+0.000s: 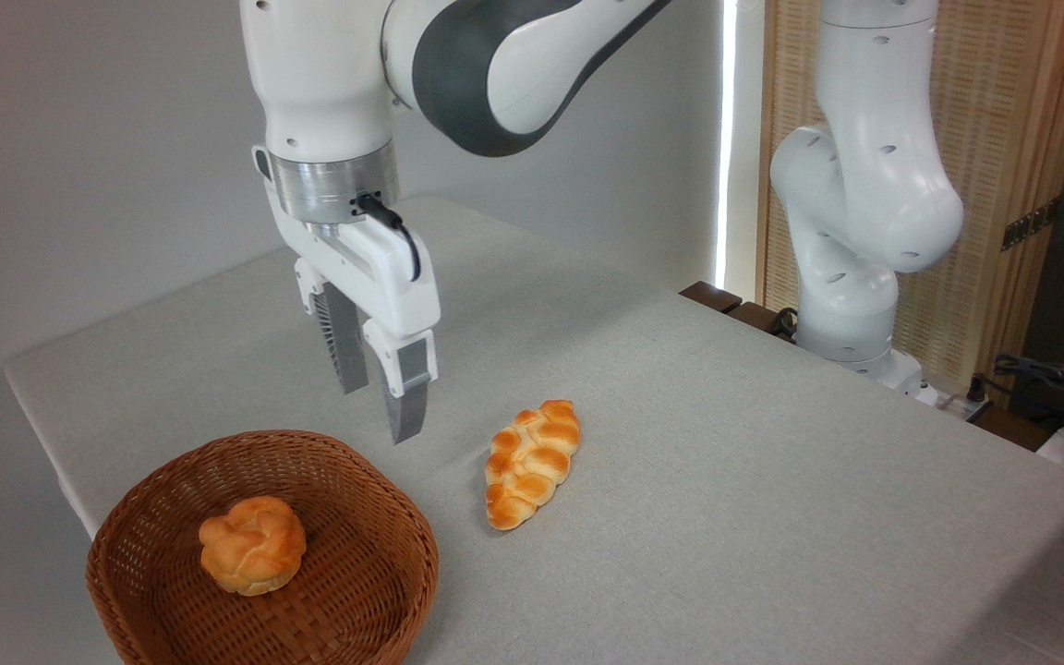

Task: Put bread into the basket
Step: 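Open the gripper to drop the roll into the basket, then raise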

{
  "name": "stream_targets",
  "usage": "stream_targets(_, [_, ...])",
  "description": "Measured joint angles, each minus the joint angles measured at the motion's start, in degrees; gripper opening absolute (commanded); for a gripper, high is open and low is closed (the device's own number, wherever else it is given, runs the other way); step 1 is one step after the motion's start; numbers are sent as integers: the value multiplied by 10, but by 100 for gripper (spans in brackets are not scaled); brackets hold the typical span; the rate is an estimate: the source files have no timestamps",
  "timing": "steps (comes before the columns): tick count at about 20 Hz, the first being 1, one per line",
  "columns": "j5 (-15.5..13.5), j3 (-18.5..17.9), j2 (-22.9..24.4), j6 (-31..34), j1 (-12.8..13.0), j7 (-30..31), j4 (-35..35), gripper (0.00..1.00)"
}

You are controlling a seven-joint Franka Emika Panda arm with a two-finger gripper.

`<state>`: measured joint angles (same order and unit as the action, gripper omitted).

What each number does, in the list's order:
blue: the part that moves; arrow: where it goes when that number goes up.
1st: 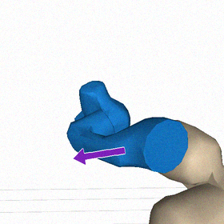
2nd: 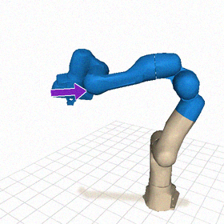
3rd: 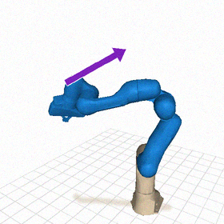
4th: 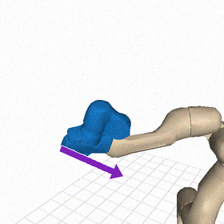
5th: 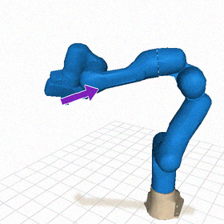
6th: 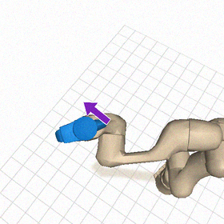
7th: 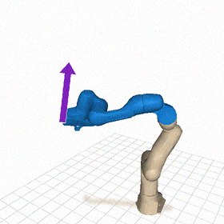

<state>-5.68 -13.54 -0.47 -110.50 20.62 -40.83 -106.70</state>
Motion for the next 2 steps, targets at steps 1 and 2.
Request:
stream_targets(1, [0, -2, 2, 6, 0, 0, 0, 100])
stream_targets(2, [0, -3, 3, 8, 0, 0, 0, 100])
